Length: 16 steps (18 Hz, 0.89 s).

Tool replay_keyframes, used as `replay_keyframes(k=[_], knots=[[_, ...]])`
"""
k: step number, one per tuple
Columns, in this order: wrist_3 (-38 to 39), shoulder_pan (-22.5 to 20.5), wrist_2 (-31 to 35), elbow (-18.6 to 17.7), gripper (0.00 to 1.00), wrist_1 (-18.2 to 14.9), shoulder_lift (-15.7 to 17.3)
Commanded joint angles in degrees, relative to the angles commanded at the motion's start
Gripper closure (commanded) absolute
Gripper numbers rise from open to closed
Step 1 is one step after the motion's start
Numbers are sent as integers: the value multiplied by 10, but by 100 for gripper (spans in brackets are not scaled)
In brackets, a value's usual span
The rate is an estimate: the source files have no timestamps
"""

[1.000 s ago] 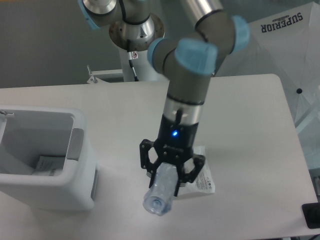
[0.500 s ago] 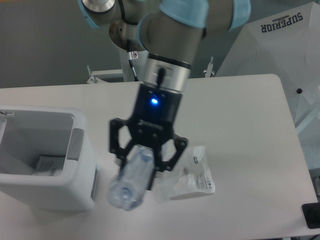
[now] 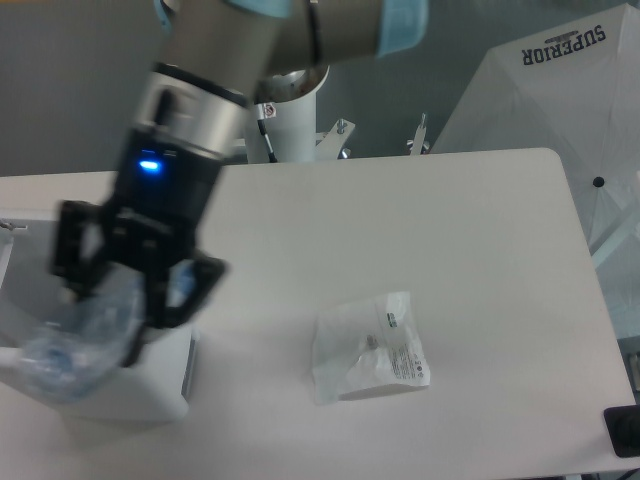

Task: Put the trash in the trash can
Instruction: 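Lift the bottle and carry it over the white trash bin, then lower the bottle into the bin and open the gripper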

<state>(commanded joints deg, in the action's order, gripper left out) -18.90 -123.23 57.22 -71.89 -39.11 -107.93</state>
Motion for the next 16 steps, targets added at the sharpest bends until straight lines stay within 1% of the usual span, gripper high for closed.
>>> replay_keyframes(k=[2, 4, 7, 9, 10, 11, 12, 14, 15, 16], knots=[[4, 24, 2, -10, 40, 0, 0], [13, 39, 3, -29, 40, 0, 2], [19, 48, 6, -55, 40, 0, 3], [18, 53, 7, -80, 40, 1, 11], [18, 53, 7, -86, 38, 1, 13], [17, 54, 6, -91, 31, 0, 17], [14, 53, 5, -94, 16, 1, 18], [19, 52, 6, -102, 11, 0, 18], [19, 51, 6, -112, 5, 1, 18], [21, 49, 6, -120, 4, 0, 22]])
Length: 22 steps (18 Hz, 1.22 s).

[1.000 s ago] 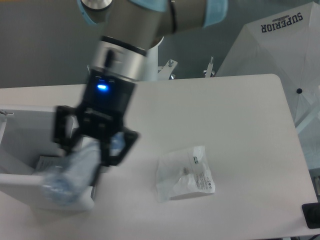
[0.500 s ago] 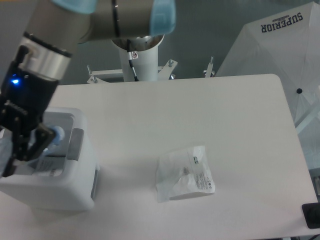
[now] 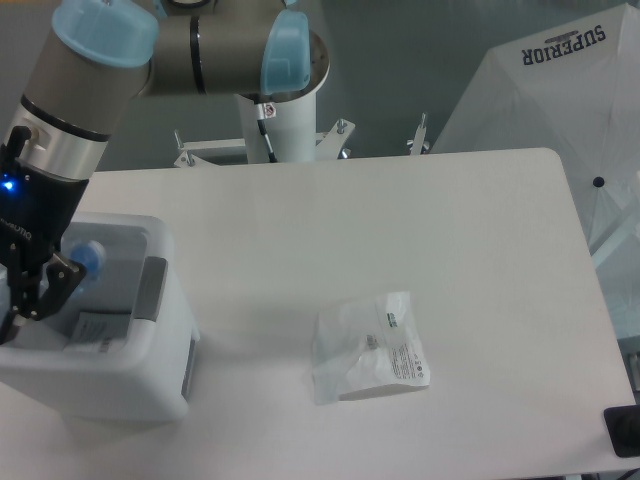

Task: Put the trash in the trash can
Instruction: 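Lower the bottle into the bin and open the gripper, then move the open gripper over the clear plastic bag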

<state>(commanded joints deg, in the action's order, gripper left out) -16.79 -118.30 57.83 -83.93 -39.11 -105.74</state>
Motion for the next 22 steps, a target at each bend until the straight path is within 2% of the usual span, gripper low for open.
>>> replay_keyframes(k=[3, 6, 9, 14, 17, 20, 22], knots=[[0, -4, 0, -13, 1, 0, 15], [2, -39, 0, -18, 0, 0, 26], [-3, -111, -1, -37, 0, -5, 40], [-3, -234, 10, -70, 0, -4, 38], [2, -272, 87, -91, 0, -7, 38], [-12, -282, 162, -141, 0, -6, 33], [-22, -295, 190, -153, 0, -10, 17]])
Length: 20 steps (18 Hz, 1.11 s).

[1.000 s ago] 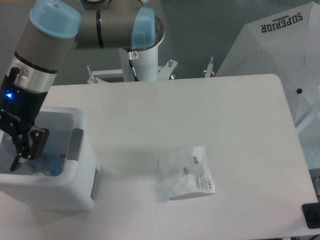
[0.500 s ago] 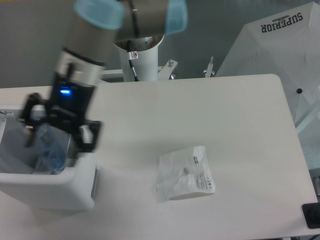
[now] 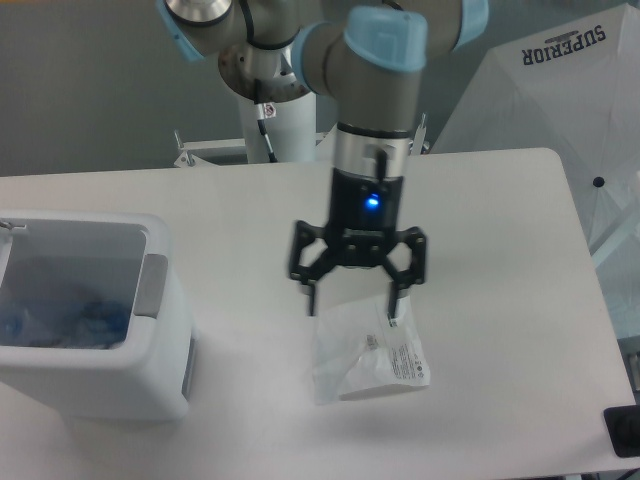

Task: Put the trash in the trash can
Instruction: 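Move the open gripper over the clear plastic bag, then lower the gripper onto the bag edge and pinch it closed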

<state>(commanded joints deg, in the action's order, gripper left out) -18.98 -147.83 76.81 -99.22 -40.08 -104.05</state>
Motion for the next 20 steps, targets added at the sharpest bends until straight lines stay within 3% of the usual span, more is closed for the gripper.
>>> replay_keyframes(k=[11, 15, 20], knots=[[-26, -50, 79, -93, 0, -7, -62], [35, -48, 87, -91, 0, -6, -98], [50, -43, 82, -89, 0, -8, -104]])
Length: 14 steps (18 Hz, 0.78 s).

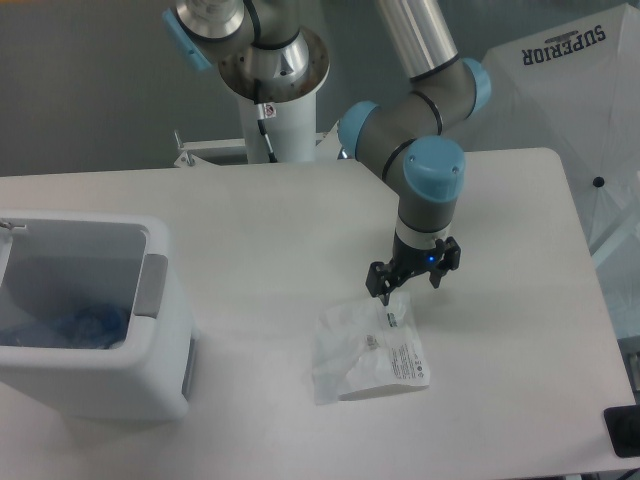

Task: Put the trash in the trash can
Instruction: 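Lower the gripper onto the bag edge and pinch it closed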

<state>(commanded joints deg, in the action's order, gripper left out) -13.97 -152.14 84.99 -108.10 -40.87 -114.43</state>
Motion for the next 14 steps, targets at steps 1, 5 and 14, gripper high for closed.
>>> replay_keyframes(k=[1, 5, 14], knots=[[0, 0, 1, -3, 0, 1, -3], [0, 2, 1, -2, 0, 2, -8], [8, 18, 4, 3, 0, 3, -21]])
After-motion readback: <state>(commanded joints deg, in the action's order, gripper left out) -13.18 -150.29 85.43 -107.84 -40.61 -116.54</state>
